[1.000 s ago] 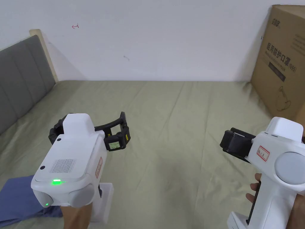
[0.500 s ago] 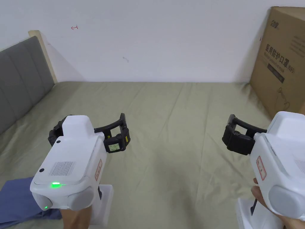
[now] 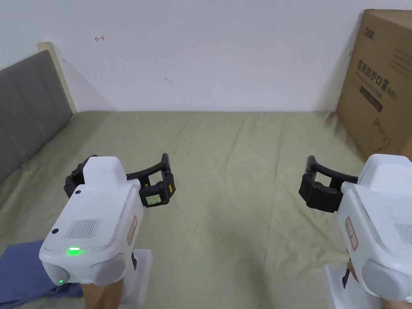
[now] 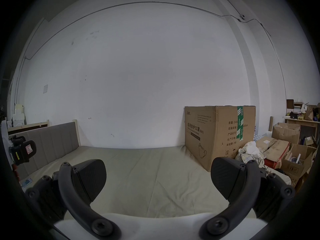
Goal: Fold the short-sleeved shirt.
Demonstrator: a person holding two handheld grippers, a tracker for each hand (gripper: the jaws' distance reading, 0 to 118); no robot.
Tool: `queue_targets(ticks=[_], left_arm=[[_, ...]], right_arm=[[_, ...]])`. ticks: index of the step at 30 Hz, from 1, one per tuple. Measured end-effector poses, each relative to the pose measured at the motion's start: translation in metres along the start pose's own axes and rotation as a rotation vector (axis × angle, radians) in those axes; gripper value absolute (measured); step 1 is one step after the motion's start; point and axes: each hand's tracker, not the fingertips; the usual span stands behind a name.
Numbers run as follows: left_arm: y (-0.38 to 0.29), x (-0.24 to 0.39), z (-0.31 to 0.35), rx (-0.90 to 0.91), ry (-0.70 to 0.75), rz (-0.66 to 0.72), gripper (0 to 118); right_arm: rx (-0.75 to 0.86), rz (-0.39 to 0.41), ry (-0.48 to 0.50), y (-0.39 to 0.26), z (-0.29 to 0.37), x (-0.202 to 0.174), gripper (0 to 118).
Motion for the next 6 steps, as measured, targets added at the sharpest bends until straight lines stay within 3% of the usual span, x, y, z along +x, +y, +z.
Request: queue_targets(ticks=[6], left_arm=[[0.0008, 0.0003, -0.0001, 0.001, -0.004, 0.002, 118]], right_arm=[[0.001, 0.008, -0.002, -0.0011, -0.002, 0.0014, 118]])
